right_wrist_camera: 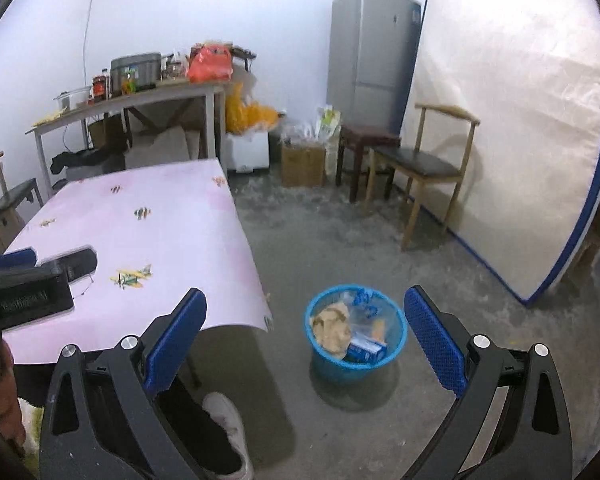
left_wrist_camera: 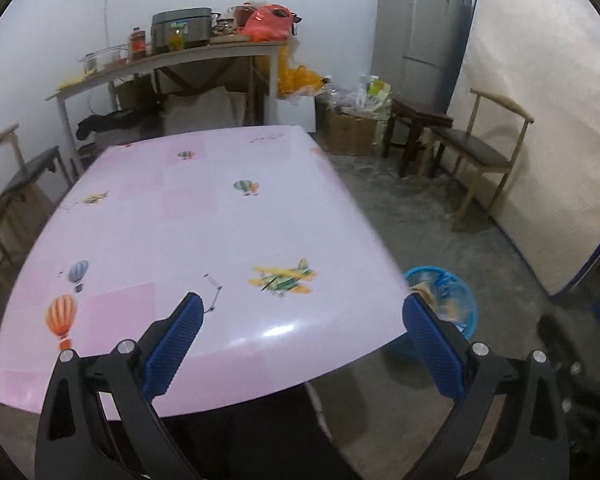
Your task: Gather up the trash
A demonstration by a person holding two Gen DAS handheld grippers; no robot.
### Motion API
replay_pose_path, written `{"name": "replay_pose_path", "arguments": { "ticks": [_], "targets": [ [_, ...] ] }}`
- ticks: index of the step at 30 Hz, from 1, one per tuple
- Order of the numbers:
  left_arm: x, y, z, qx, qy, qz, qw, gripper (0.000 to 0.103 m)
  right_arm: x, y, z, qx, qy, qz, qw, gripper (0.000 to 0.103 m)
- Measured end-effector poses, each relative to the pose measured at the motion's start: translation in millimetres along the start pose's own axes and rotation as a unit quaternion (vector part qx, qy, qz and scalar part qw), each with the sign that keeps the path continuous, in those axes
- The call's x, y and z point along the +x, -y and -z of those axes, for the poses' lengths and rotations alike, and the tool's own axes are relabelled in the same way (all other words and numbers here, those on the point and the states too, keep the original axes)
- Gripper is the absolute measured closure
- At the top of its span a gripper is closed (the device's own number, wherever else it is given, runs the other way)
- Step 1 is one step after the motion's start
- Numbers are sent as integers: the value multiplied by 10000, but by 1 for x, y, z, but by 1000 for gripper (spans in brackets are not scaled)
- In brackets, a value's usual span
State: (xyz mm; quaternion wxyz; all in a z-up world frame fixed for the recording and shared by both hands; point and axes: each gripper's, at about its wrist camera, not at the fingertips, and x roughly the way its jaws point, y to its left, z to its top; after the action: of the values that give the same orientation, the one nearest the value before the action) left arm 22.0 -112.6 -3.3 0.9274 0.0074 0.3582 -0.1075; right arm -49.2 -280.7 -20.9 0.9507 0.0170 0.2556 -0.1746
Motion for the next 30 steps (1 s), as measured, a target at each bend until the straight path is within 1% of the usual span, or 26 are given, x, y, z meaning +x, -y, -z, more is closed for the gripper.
{"name": "replay_pose_path", "arguments": {
  "ticks": [3,5,9,13,17,21,30],
  "targets": [
    [6,-8,9,-187,-275,41,9994,5,8,3,2,51,-281,15,9996,8],
    [5,-12,16,-290,-417,19,9987,5,11,-2,5,1,-499,91,9987,8],
    [14,-12,21,-220,-682,-103,9974,5,15,-6,14,2,-720,270,9970,8],
    [15,-9,23,-144,-679,-250,9973,6,18,-5,22,87,-847,354,9957,8],
    [17,-15,20,-293,-683,-351,9966,6,19,-5,23,94,-872,353,9955,8],
    [20,-20,18,-342,-736,-451,9957,6,19,-5,23,111,-880,348,9955,8],
    [22,-23,15,-360,-755,-540,9950,6,21,-5,21,104,-886,307,9955,8]
  ]
}}
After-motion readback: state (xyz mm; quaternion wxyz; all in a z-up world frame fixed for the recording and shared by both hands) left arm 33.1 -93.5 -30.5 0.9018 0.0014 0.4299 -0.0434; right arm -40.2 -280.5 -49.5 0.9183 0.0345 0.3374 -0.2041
